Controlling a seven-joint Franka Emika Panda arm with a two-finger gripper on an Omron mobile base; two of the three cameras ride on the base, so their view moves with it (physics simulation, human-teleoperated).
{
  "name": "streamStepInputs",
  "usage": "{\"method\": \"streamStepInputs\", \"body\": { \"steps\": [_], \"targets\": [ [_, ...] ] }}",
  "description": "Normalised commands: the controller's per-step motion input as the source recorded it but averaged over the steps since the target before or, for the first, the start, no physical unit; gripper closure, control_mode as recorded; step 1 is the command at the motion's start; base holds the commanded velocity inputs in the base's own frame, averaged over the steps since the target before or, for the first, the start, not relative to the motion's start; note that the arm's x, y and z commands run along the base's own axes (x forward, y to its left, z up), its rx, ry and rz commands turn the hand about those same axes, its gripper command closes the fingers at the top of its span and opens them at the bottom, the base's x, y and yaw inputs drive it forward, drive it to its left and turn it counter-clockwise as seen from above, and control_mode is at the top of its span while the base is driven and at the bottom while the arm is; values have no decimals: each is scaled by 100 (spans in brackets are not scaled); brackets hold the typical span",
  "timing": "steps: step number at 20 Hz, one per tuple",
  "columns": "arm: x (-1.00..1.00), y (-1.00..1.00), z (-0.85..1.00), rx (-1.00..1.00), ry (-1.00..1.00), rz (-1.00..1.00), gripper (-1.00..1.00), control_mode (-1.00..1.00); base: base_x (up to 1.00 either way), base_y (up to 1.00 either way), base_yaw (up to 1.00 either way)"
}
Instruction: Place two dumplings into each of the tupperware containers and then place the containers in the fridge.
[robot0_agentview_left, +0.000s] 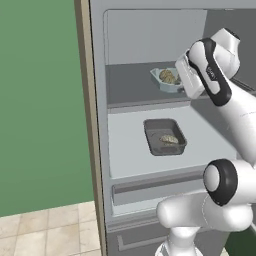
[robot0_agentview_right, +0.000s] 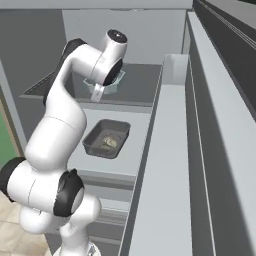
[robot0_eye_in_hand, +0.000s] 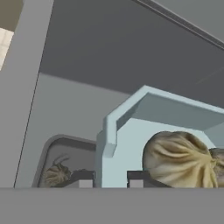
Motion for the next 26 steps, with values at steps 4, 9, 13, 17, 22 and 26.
{"method": "streamStepInputs", "body": {
  "steps": [4,9,13,17,22,26],
  "targets": [
    [-1,0,0,0,-1,0,-100,-100,0,0,0],
    [-3,0,0,0,-17,0,-100,-100,0,0,0],
    [-39,0,0,1,-27,-2,-100,-100,0,0,0],
    [-71,0,4,3,-25,-7,-100,-100,0,0,0],
    [-68,0,15,6,-18,-12,-100,-100,0,0,0],
    [-89,-2,13,12,-5,-9,-100,-100,0,0,0]
  ]
}}
